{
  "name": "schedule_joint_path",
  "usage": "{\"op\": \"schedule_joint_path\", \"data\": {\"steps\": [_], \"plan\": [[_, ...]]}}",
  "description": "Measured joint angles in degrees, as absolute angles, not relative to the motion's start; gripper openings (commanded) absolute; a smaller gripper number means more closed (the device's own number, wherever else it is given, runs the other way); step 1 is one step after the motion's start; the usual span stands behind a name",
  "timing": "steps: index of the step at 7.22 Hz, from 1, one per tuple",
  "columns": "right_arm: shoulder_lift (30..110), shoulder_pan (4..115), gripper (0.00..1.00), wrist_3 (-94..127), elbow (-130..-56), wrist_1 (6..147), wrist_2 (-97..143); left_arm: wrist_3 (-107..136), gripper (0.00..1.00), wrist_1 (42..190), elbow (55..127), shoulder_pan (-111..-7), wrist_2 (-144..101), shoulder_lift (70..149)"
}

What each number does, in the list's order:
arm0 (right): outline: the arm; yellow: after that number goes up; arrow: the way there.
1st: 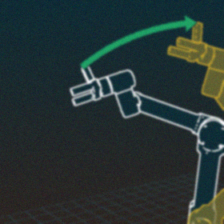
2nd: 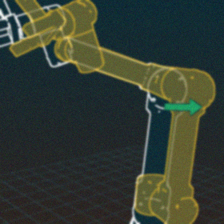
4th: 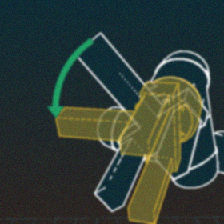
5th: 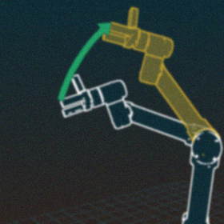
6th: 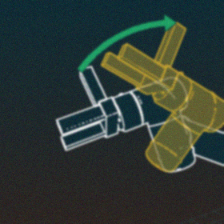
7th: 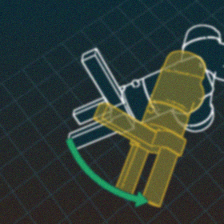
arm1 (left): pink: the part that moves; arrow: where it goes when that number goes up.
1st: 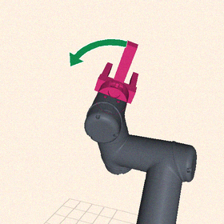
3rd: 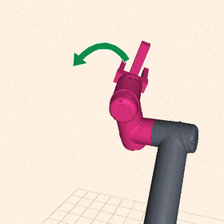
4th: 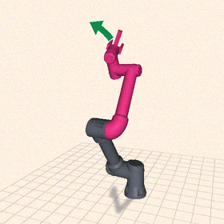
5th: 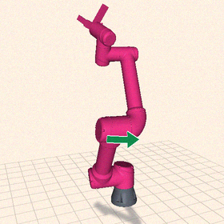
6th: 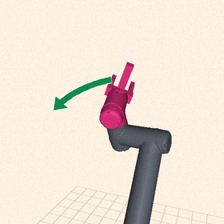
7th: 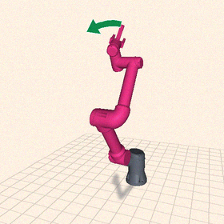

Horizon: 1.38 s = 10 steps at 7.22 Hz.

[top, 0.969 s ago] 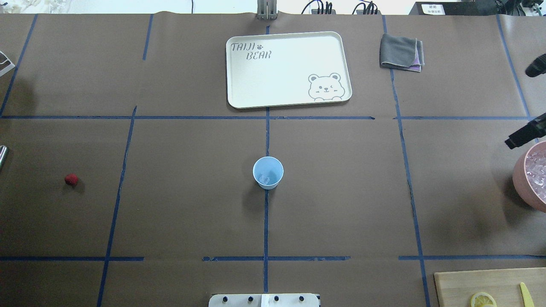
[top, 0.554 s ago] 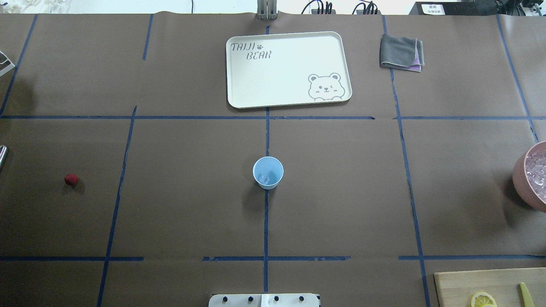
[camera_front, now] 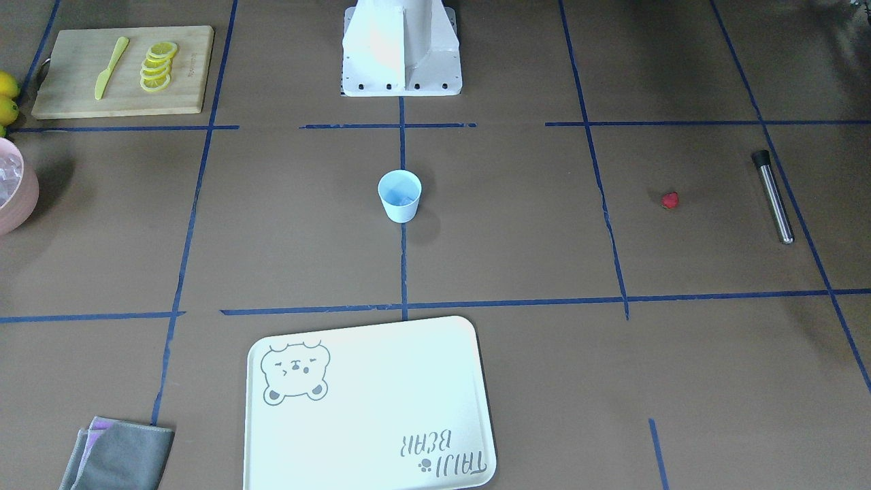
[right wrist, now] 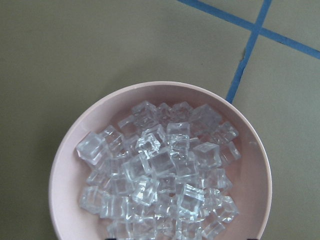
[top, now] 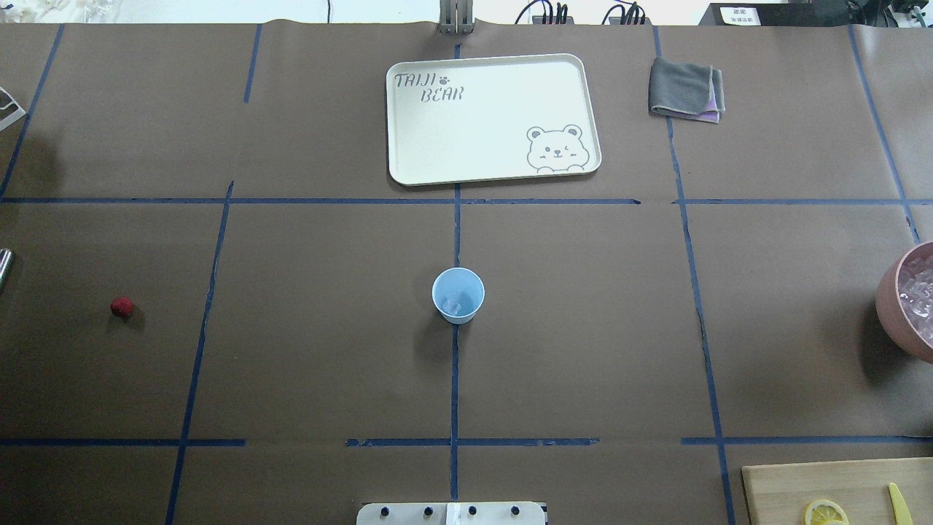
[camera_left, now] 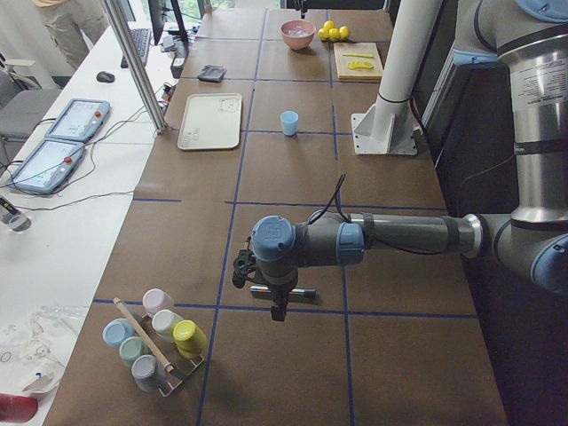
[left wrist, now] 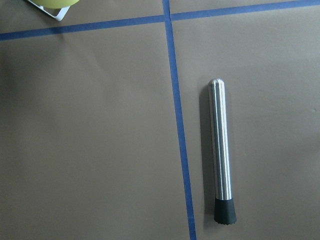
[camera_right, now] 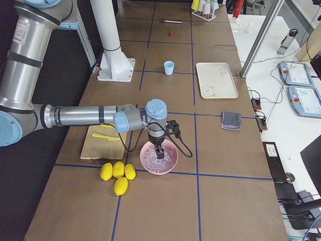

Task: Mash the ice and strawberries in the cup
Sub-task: 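Grasp another ice cube from the pink bowl with the right gripper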

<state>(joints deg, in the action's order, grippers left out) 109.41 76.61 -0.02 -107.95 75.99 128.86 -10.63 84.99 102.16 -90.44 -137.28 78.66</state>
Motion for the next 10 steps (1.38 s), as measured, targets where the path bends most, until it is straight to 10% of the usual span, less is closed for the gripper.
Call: {"op": "schedule_joint_path", "data": {"steps": [10], "plan": [[109.8, 71.4, 0.67, 13.0, -99.1, 58.6, 127.5, -10.6, 1.00, 85.0, 102.1, -90.4, -137.3, 78.6]]}}
